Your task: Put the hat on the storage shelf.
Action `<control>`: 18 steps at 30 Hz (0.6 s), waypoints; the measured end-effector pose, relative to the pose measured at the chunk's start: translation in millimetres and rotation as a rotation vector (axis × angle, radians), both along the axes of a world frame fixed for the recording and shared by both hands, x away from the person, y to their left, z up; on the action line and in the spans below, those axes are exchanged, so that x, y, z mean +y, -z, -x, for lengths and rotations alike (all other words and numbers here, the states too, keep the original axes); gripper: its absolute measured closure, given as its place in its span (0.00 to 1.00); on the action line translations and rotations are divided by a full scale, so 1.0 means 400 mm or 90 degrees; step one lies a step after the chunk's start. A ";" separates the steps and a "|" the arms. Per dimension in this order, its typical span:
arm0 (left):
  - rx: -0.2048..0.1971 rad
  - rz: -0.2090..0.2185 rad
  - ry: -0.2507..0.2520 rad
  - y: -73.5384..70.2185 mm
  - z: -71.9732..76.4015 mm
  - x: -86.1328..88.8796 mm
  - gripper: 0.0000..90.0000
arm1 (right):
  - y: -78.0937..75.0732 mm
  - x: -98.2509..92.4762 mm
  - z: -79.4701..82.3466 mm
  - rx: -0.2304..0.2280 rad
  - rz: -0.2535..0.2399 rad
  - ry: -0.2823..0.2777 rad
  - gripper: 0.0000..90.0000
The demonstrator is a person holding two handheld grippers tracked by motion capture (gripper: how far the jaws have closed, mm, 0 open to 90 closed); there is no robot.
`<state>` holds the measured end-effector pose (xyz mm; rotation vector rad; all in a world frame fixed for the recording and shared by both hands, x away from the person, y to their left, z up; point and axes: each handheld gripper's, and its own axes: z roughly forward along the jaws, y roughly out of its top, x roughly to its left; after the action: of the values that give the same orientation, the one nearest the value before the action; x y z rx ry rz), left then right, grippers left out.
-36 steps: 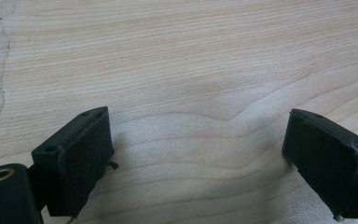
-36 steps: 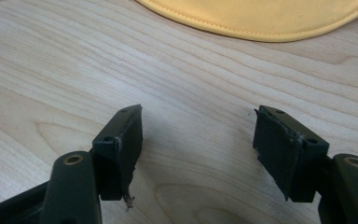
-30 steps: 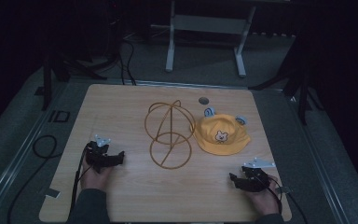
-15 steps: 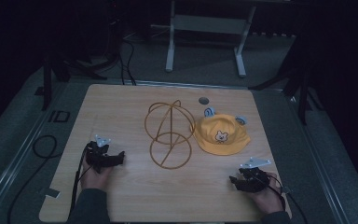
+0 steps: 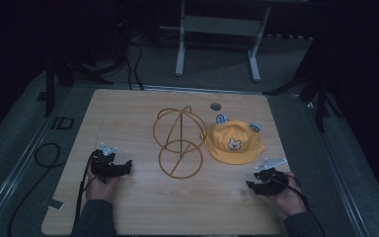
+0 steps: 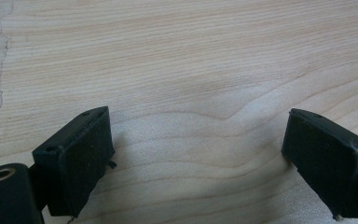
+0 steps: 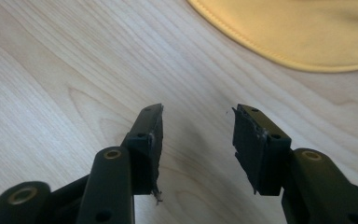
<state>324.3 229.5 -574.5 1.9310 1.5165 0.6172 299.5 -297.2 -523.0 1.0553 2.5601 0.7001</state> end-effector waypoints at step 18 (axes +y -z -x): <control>0.000 0.000 0.000 0.000 0.000 0.000 0.10 | -0.114 -0.019 -0.051 -0.022 0.035 -0.064 0.59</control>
<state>324.3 229.4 -574.5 1.9305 1.5167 0.6171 319.9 -304.7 -477.2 0.8953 2.6011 0.6624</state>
